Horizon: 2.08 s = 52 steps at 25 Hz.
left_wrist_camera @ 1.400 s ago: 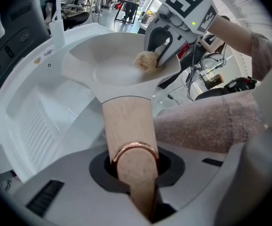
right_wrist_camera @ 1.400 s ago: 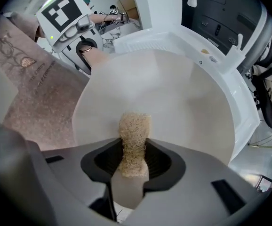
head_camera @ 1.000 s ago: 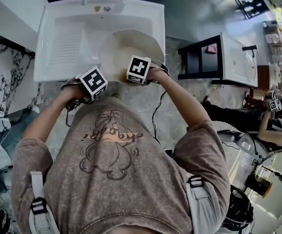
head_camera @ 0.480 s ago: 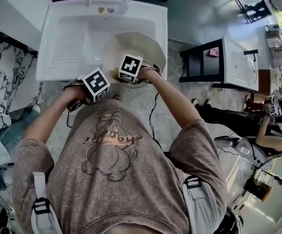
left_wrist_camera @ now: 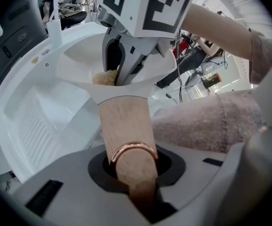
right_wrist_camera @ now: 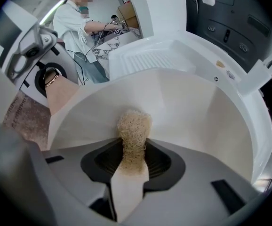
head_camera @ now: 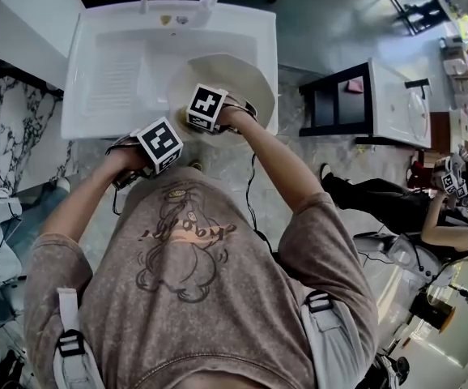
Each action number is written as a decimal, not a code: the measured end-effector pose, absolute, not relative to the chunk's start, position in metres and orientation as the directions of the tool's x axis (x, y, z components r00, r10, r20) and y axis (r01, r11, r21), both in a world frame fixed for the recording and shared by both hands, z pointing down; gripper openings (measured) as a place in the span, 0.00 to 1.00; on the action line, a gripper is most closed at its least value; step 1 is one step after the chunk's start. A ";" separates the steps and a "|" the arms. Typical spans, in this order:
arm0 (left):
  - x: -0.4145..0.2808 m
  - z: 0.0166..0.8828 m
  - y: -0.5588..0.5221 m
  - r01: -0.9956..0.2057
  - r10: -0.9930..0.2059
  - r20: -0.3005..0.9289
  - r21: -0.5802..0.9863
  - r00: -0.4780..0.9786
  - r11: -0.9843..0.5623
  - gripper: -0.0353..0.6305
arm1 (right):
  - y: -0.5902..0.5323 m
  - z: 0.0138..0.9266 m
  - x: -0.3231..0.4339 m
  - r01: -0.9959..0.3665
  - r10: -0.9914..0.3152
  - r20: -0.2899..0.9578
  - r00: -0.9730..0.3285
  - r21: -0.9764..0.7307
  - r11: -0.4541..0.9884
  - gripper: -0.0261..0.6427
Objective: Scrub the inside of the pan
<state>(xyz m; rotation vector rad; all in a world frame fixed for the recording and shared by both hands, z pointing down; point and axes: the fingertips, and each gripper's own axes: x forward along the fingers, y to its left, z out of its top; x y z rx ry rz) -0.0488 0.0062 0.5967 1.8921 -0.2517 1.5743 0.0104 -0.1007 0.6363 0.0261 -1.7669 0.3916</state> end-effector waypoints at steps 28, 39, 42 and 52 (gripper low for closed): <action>-0.043 0.592 0.007 -0.518 0.285 0.915 0.398 0.287 -0.757 0.21 | -0.169 0.665 0.020 -0.354 0.058 0.987 -0.152 -0.110 0.929 0.26; -0.042 0.592 0.009 -0.521 0.285 0.913 0.402 0.292 -0.753 0.21 | -0.189 0.671 0.044 -0.432 0.022 0.990 -0.139 -0.081 0.898 0.26; -0.042 0.592 0.009 -0.522 0.287 0.912 0.404 0.292 -0.752 0.21 | -0.194 0.672 0.054 -0.454 0.014 0.992 -0.125 -0.070 0.888 0.26; -0.042 0.590 0.009 -0.534 0.285 0.910 0.409 0.302 -0.740 0.20 | -0.200 0.674 0.098 -0.524 0.014 0.997 -0.074 -0.051 0.850 0.26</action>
